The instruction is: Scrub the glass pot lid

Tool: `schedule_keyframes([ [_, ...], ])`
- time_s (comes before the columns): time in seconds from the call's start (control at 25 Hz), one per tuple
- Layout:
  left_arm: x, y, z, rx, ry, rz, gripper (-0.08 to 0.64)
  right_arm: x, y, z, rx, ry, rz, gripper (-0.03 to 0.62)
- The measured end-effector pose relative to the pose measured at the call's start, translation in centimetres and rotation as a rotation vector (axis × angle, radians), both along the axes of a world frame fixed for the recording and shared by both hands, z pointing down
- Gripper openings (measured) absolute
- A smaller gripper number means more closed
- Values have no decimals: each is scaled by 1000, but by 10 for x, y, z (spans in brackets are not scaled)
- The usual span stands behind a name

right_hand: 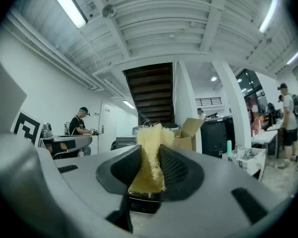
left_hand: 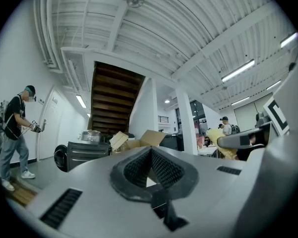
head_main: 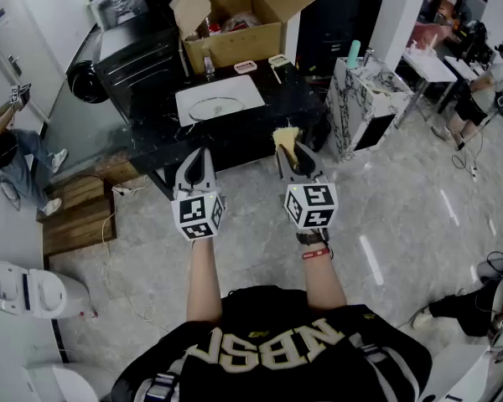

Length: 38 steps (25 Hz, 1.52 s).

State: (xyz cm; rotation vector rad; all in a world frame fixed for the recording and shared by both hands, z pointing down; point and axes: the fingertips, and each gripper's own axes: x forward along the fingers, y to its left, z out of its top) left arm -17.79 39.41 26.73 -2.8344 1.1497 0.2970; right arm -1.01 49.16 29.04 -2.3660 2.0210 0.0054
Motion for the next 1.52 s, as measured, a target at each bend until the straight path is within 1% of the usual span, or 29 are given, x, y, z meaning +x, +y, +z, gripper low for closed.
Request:
schedule_keyframes([
  [0.2,25,12,-6,2,4,7,14,22,11,-7,-2,0,-3,118],
  [0.52,63,30,4,-10,27,40,14,51,28,4,-4,-11,-12,120],
  [0.72,82,29,11,-28,35,37,14,68,30,11,-10,-21,-22,124],
  [0.88,93,24,10,-18,30,32,14,79,22,10,6,-35,-34,126],
  [1.04,99,0,15,-22,23,13,14,83,-3,20,5,-81,-66,130],
  [1.2,111,-31,23,-28,17,17,14,99,-37,26,9,-112,-70,132],
  [1.36,132,-76,31,-41,16,38,14,115,-80,32,-2,-115,-65,133],
  [1.52,158,-131,24,-37,19,65,14,136,-132,27,-11,-113,-51,135],
])
